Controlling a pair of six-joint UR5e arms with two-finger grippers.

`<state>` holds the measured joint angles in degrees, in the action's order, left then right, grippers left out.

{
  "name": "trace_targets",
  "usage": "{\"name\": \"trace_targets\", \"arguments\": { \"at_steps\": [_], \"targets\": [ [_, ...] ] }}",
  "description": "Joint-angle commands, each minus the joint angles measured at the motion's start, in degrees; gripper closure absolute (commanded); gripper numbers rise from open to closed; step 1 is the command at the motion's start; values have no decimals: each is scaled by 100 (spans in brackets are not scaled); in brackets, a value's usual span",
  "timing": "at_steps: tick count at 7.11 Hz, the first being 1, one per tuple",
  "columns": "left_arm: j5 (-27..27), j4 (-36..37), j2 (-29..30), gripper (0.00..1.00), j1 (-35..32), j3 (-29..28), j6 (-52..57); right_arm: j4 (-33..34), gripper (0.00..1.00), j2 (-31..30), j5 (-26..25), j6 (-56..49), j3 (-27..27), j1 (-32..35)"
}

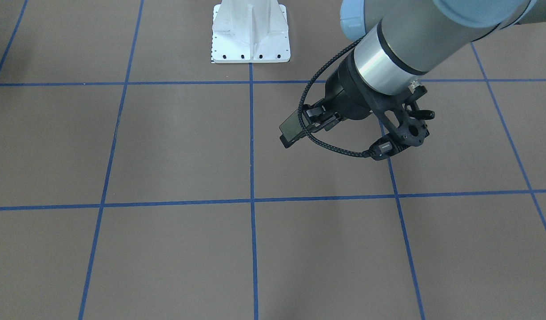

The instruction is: Left arm hands cup to right arm to dump lemon

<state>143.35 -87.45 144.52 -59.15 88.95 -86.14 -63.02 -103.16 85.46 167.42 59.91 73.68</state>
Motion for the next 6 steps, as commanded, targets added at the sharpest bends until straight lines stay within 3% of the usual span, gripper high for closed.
{"name": "trace_targets", "arguments": {
  "at_steps": [1, 2, 6],
  "targets": [
    [0, 0, 15, 0, 17, 8, 0, -52, 86, 15, -20, 10, -6, 6],
    [0, 0, 15, 0, 0, 8, 0, -52, 86, 33, 23, -138, 47, -3],
    [0, -9, 6, 0, 26, -27, 9, -52, 85, 103, 59, -2427, 249, -3]
  ]
}}
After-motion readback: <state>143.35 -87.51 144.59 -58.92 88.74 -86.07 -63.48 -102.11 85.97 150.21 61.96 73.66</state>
